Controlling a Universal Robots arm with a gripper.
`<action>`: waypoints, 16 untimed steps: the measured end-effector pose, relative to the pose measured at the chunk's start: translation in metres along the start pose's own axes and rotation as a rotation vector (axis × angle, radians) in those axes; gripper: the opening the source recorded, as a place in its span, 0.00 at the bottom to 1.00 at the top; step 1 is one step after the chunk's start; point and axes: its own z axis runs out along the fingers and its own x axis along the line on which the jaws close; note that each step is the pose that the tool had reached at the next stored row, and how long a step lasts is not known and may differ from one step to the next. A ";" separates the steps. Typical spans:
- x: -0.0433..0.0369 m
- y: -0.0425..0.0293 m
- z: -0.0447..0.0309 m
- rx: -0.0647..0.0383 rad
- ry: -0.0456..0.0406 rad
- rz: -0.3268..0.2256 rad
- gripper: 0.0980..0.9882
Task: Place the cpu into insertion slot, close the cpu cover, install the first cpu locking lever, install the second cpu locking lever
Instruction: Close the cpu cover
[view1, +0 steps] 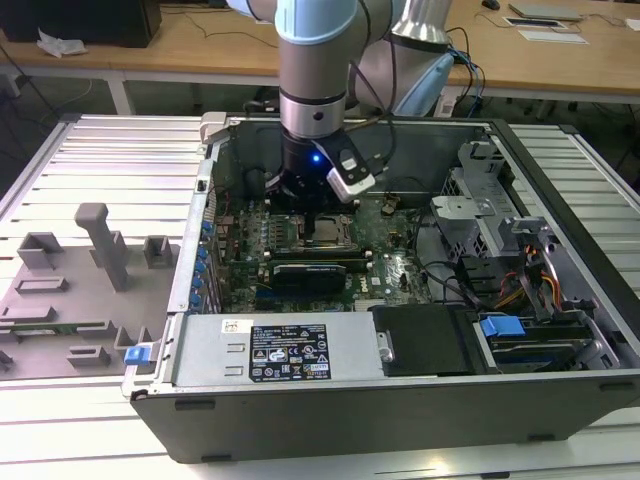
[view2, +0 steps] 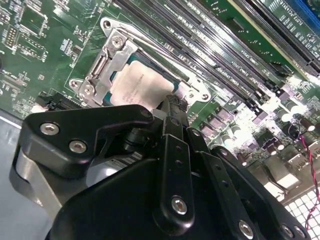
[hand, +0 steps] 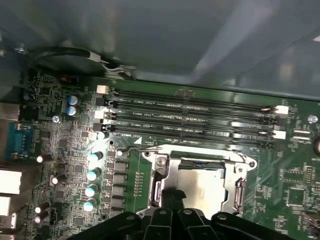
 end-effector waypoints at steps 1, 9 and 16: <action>0.0005 0.0000 0.0018 0.000 0.0001 0.000 0.01; 0.0007 0.0000 0.0066 0.000 0.0000 0.000 0.01; 0.0004 0.0000 0.0054 0.000 0.0001 0.000 0.01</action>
